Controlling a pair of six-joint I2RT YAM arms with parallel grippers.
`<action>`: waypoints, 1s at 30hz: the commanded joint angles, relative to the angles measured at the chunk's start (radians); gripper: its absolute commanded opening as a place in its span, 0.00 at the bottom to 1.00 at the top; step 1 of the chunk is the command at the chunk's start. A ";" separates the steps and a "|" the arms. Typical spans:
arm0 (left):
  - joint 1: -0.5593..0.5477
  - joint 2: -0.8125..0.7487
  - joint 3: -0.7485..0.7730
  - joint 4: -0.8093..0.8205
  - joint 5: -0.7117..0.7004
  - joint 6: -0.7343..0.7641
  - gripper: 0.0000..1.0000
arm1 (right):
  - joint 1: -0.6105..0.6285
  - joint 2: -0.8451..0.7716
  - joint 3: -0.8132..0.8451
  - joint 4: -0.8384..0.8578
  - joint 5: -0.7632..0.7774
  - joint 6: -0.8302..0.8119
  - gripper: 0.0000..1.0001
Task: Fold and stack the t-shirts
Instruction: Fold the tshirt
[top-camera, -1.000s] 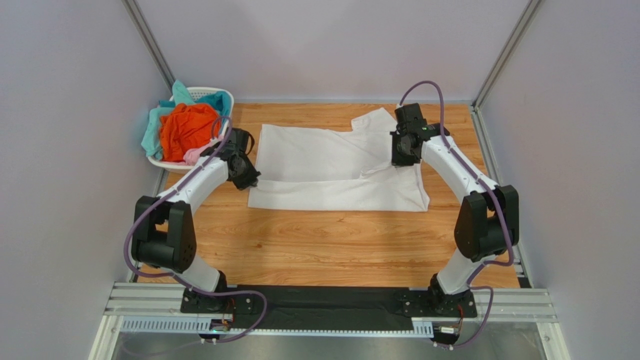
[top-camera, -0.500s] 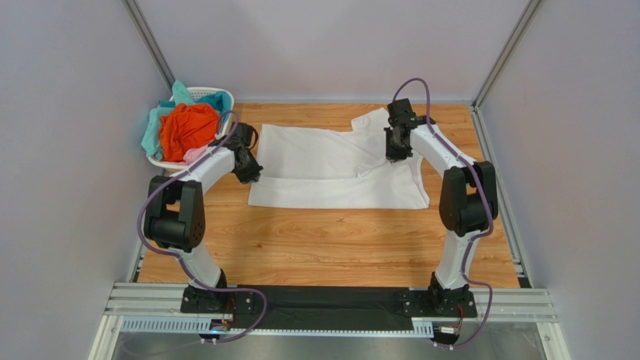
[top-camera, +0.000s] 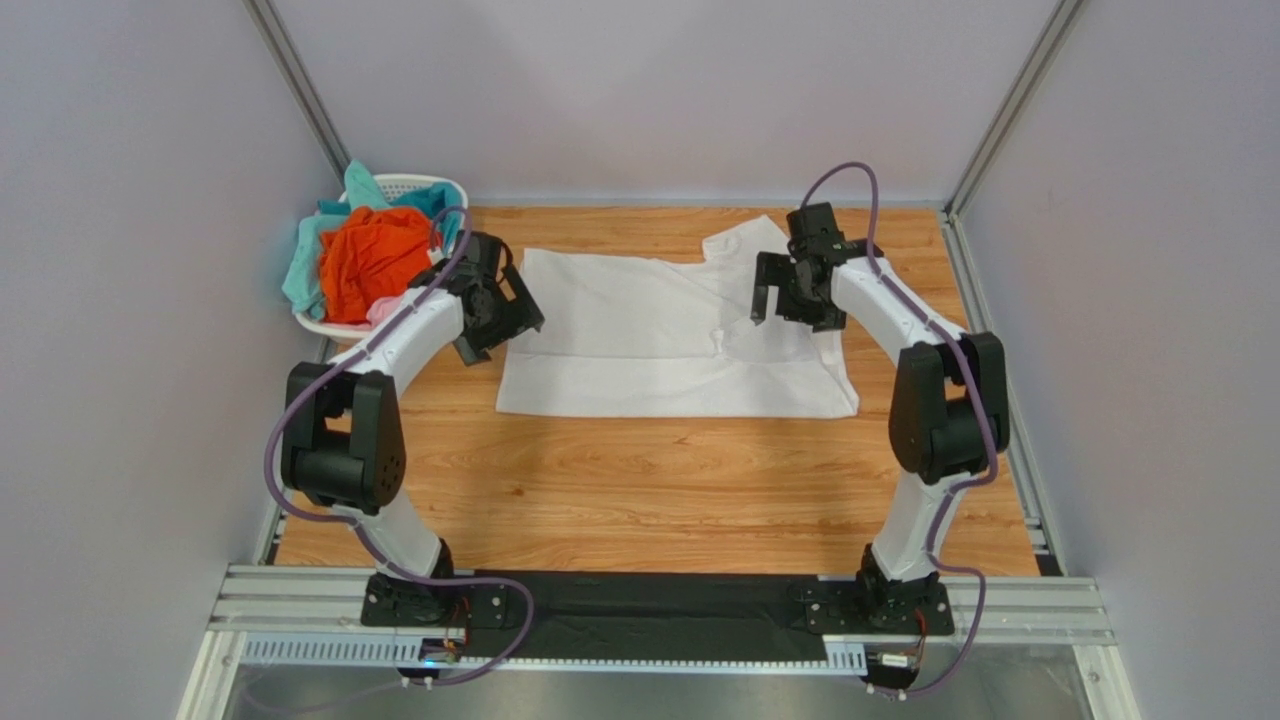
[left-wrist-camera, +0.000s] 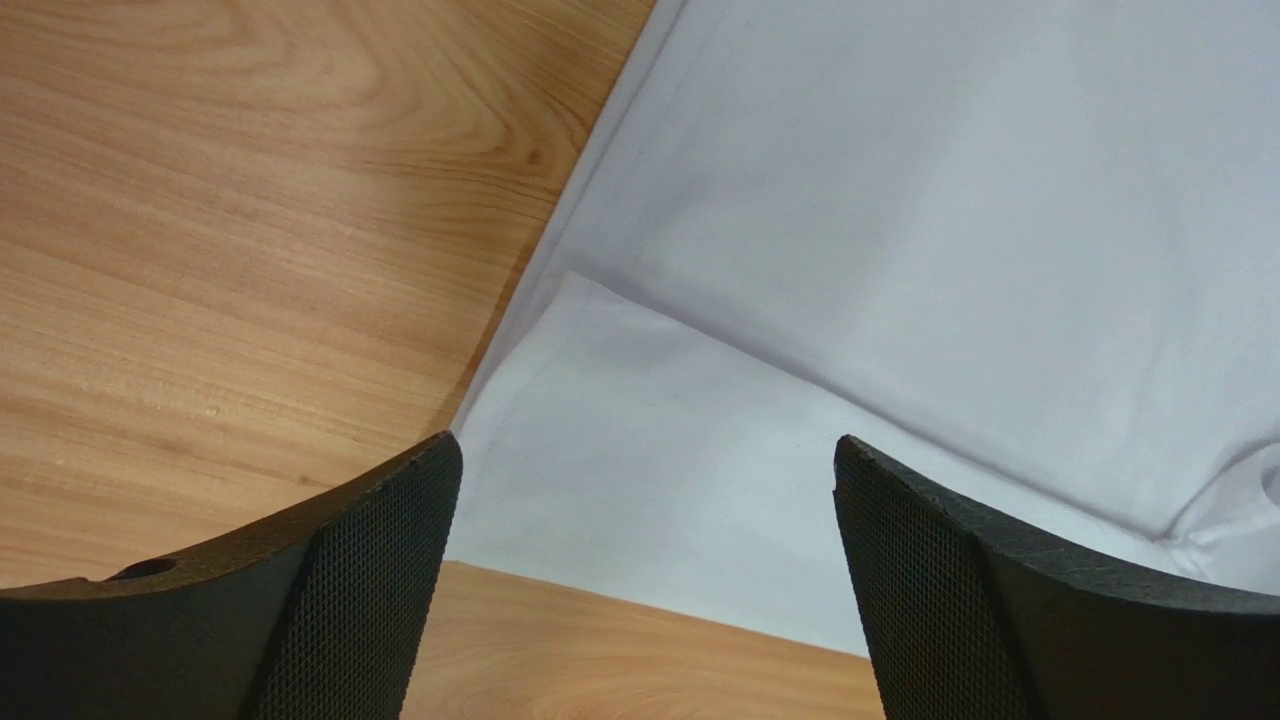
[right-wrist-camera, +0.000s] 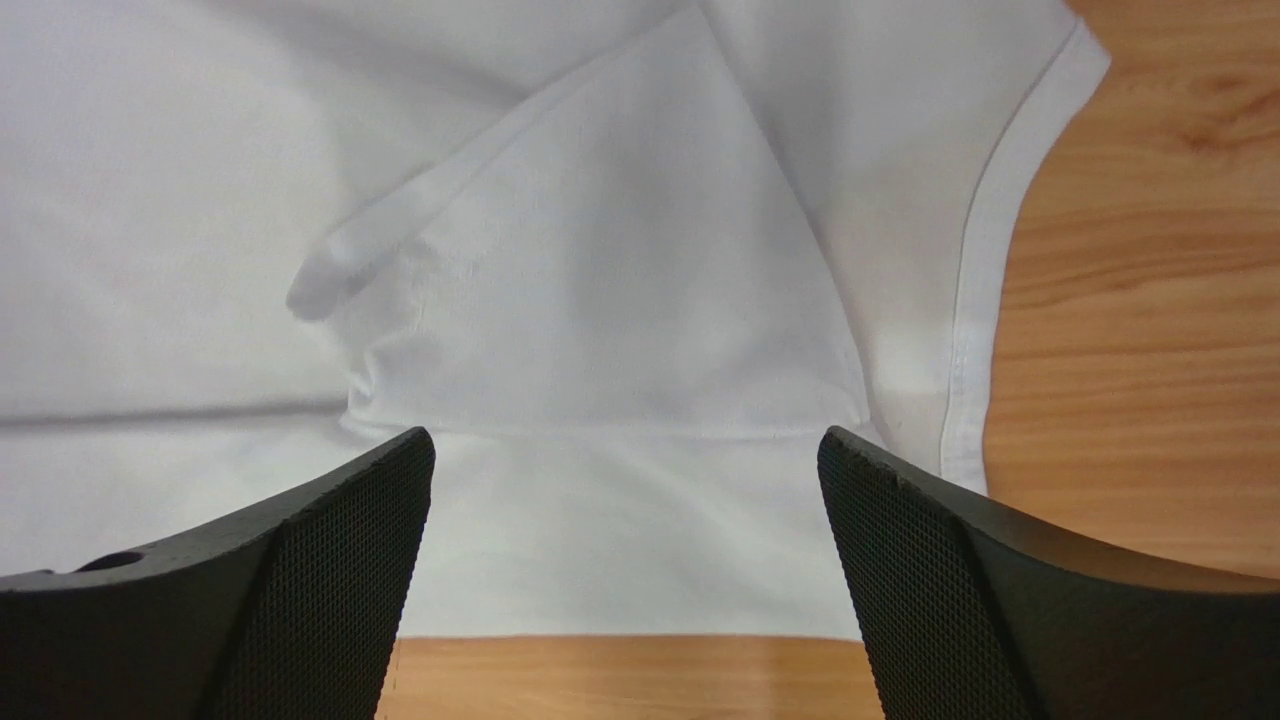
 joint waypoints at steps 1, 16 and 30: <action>-0.020 -0.080 -0.014 0.016 0.048 0.033 1.00 | 0.002 -0.149 -0.114 0.061 -0.067 0.043 1.00; -0.056 0.141 0.009 0.073 0.204 0.053 1.00 | 0.002 0.034 -0.169 0.114 -0.102 0.055 1.00; -0.059 -0.043 -0.318 0.066 0.203 0.032 1.00 | 0.032 -0.223 -0.586 0.162 -0.099 0.158 1.00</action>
